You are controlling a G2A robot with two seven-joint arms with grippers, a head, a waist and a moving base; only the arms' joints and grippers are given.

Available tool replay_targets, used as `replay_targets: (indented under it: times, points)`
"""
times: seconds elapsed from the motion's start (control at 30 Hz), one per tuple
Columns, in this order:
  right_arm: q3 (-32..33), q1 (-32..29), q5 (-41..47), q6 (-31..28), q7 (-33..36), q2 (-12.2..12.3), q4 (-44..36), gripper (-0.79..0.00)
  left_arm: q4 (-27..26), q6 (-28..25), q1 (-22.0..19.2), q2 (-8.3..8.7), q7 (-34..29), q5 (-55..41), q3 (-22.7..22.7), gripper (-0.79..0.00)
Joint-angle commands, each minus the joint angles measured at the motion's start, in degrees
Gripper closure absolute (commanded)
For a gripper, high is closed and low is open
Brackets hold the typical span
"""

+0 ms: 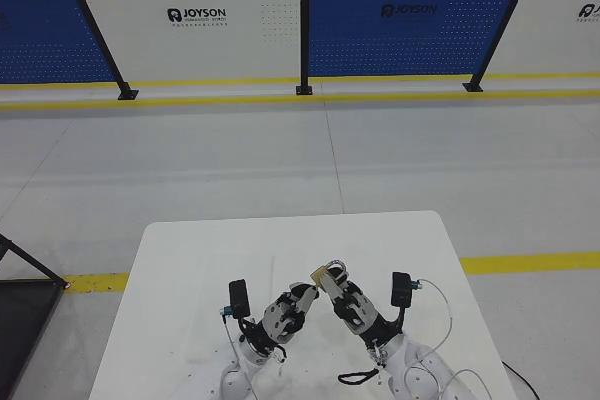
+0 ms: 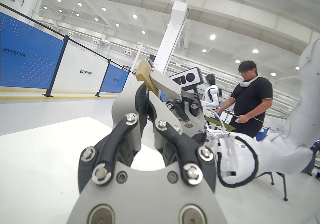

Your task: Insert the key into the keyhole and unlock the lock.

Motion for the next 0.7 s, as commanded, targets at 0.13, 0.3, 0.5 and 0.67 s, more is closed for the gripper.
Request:
replay_targets:
  times: [0.13,0.3,0.5,0.67]
  points:
    - [-0.09,-0.01,0.06,0.27,0.14,0.02,-0.04,0.0,0.85,3.97,-0.26,-0.26,4.8,5.06,0.76,0.0]
    - [-0.14,0.02,0.06,0.45,0.27,0.04,-0.06,0.0,1.53,6.95,-0.65,-0.41,8.16,7.9,1.11,0.0]
    - [-0.23,0.07,0.17,0.62,0.36,0.05,-0.13,0.0,2.33,14.86,-0.97,-0.66,12.98,13.38,1.5,0.0]
    - [-0.26,0.08,0.1,0.92,0.4,0.06,-0.17,0.0,3.63,18.37,-1.59,-0.96,15.39,15.49,2.36,0.0]
